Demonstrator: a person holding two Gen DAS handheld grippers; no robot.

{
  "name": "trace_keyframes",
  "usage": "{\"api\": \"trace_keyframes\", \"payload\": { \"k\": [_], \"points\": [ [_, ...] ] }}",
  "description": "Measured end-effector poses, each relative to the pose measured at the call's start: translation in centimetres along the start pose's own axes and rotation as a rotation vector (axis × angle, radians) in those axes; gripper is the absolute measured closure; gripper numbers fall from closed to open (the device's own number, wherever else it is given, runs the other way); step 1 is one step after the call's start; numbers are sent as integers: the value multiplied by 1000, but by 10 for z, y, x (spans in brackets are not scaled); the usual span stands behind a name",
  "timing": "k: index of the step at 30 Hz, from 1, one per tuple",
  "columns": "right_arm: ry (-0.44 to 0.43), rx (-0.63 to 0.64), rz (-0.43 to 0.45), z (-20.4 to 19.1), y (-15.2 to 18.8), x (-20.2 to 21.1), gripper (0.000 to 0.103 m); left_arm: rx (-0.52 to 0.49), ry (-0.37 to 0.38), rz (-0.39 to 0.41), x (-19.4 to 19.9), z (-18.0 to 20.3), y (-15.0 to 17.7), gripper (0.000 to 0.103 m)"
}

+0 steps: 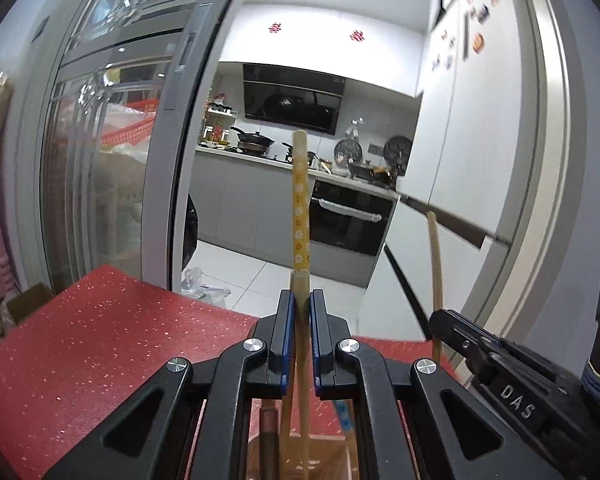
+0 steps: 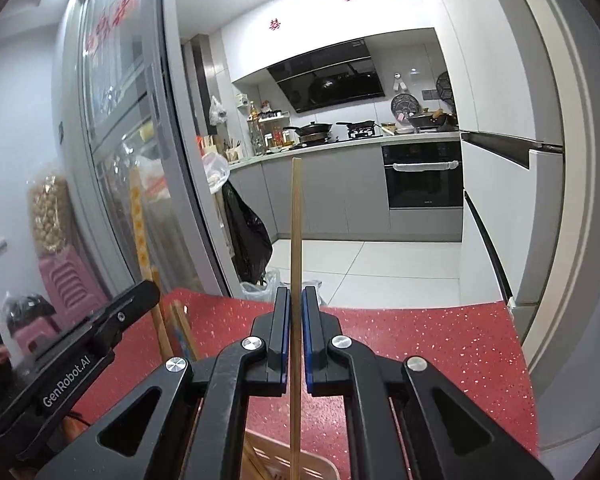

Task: Organize utensils
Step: 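Lift both chopsticks and carry them over the beige caddy, then open both tools to drop the chopsticks into the caddy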

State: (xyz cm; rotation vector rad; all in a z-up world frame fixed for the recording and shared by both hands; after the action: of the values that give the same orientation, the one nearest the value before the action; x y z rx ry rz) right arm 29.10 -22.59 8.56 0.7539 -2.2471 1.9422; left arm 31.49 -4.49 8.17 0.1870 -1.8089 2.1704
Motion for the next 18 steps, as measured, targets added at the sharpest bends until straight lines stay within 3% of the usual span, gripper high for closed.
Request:
{"api": "trace_keyframes", "payload": {
  "k": [8,18],
  "points": [
    [4,91,-28,-9,29,12,97,-66,-8,-61,10,6,25,70],
    [-17,75,-104,-6,47,26,97,-66,-18,-153,12,-5,36,70]
  ]
}}
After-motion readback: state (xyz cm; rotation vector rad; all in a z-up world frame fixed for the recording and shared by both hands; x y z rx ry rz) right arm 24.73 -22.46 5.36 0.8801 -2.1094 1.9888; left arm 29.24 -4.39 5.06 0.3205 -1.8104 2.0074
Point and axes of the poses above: each gripper's, at about its wrist camera, not at the fingertips, and x roughly against the way its jaws point, z to its right, y to its underside, the point moved 1 cm from there along -x, roughly the way its jaws point, and after that the axes turned 2 degrees about -x, right-handed, at the moved point
